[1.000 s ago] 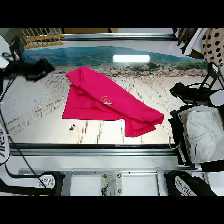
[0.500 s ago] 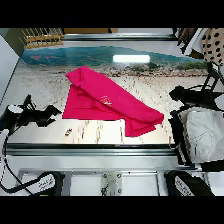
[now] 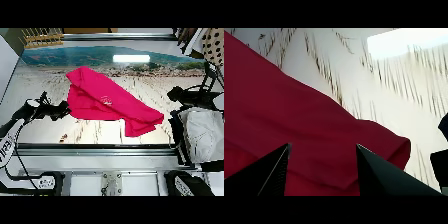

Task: Fold the clothes and pants, and hang the long-sleeved shirts on hangers.

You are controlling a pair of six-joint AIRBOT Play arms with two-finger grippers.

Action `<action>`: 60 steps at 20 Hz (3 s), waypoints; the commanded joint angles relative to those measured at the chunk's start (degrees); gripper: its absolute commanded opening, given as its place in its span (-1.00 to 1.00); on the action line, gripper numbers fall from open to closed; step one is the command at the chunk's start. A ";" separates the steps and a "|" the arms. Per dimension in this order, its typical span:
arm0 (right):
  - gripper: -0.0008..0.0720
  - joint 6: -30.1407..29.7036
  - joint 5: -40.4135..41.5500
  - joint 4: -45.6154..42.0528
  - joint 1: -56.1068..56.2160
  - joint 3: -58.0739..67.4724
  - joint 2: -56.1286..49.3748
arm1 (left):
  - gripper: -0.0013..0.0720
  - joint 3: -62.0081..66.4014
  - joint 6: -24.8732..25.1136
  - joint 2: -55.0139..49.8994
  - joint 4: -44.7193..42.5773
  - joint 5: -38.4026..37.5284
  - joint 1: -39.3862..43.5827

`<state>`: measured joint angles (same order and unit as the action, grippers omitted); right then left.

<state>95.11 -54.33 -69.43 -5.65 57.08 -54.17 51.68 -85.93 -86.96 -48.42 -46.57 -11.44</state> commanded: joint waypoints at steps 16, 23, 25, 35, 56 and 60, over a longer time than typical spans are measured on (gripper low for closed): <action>0.23 -11.34 1.11 12.72 -0.20 -20.02 -16.90 | -0.95 7.17 1.95 7.65 -10.40 -6.97 -6.82; 0.23 -11.37 9.94 18.29 6.43 -19.98 -21.09 | -0.95 7.17 1.95 7.65 -10.43 -7.26 -6.82; -0.13 -11.39 10.19 18.21 6.69 -19.96 -21.07 | -0.95 7.17 1.95 7.65 -10.43 -7.26 -6.82; -0.93 -12.76 -5.33 10.23 1.79 1.77 -4.70 | -0.95 24.52 1.97 16.31 -9.88 -18.80 -11.45; -0.93 -6.10 -3.19 9.01 -6.88 36.65 20.00 | -0.95 46.18 -3.98 55.34 -20.70 -5.95 -10.19; -0.93 -2.03 -9.88 9.22 -6.82 36.65 13.42 | -0.95 40.52 -4.81 47.32 -20.55 -11.80 -10.19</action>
<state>90.39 -59.75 -60.07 -12.51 93.69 -37.32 95.83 -89.17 -35.81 -67.53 -55.61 -21.58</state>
